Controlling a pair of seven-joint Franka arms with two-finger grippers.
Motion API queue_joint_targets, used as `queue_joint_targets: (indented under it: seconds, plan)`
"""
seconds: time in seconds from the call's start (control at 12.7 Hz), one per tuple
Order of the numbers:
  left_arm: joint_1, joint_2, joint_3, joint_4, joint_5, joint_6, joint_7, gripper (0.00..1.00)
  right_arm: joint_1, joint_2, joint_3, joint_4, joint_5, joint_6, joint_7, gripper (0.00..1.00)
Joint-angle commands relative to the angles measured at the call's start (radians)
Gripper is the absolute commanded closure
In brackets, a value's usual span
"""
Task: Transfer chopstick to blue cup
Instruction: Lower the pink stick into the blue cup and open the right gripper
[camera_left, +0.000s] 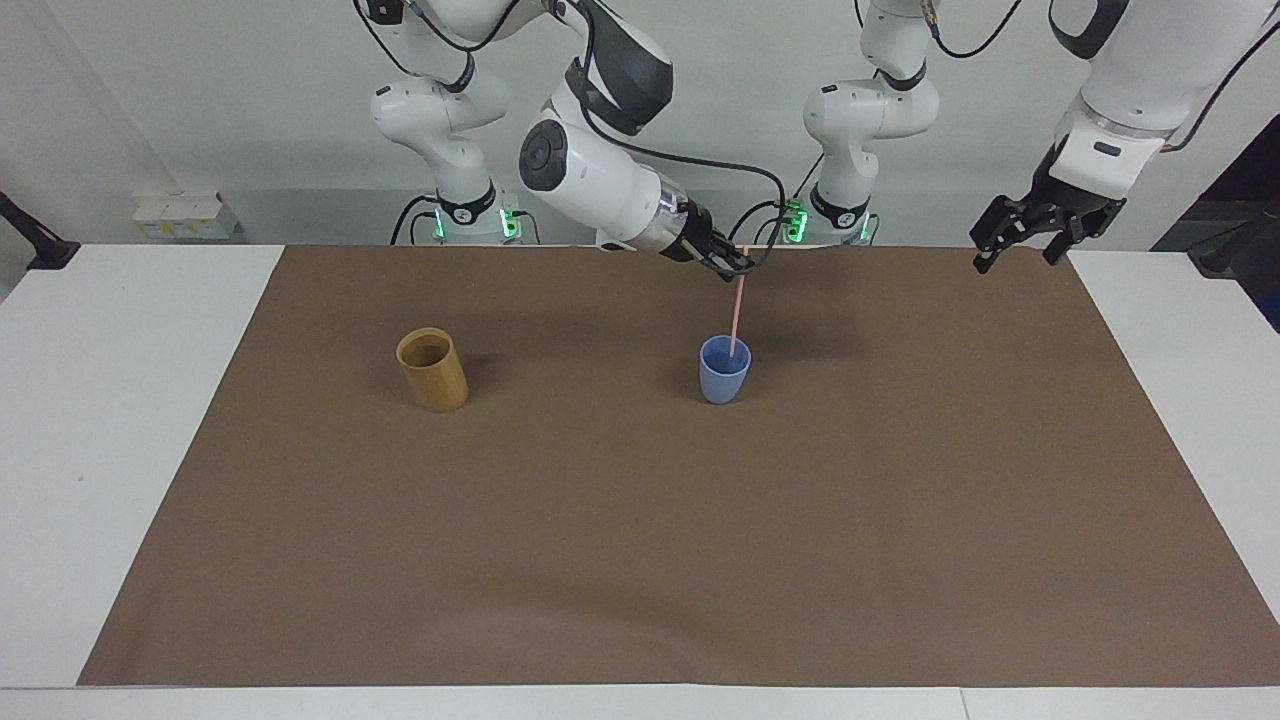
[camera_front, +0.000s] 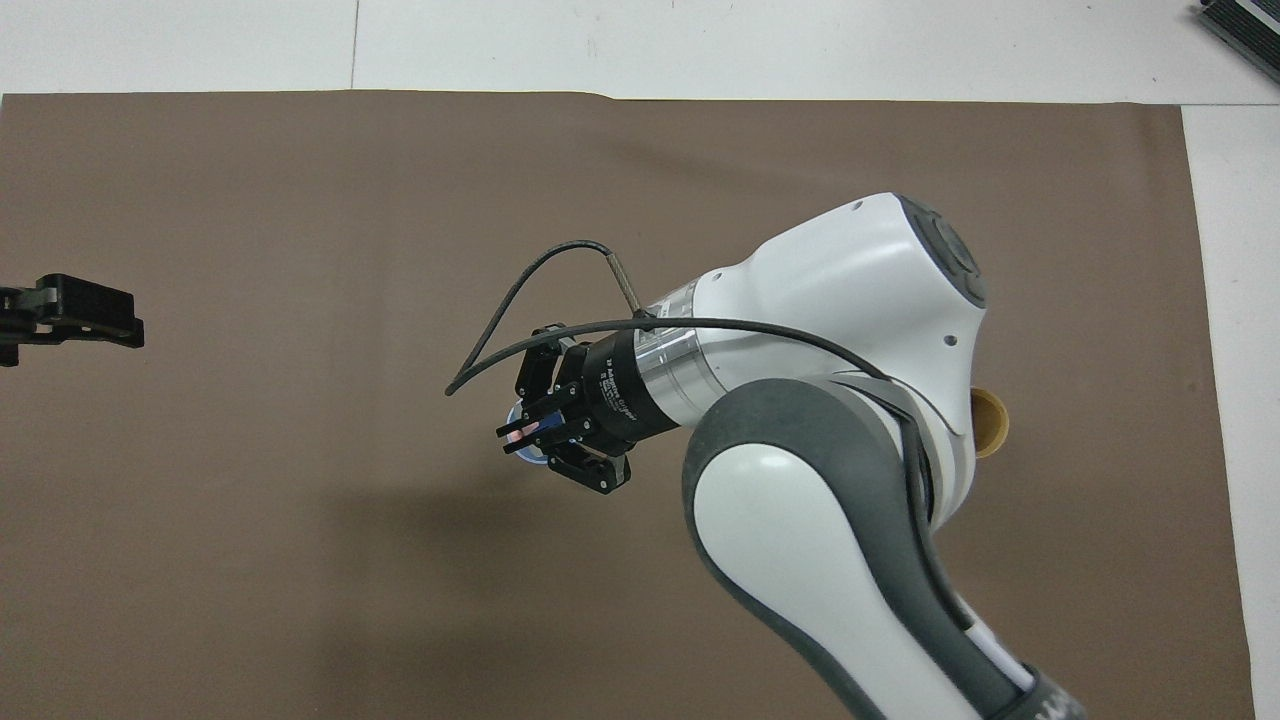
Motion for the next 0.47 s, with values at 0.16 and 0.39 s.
queue_joint_targets:
  seconds: [0.16,0.39]
  plan:
    - [0.009,-0.016,-0.005,-0.009,-0.001,-0.011,-0.002,0.00,-0.002,-0.003,0.002,-0.075,0.026,0.096,-0.062,1.00]
    - [0.009,-0.015,-0.006,-0.009,-0.001,-0.011,-0.002,0.00,-0.004,0.000,0.002,-0.097,0.026,0.116,-0.068,0.99]
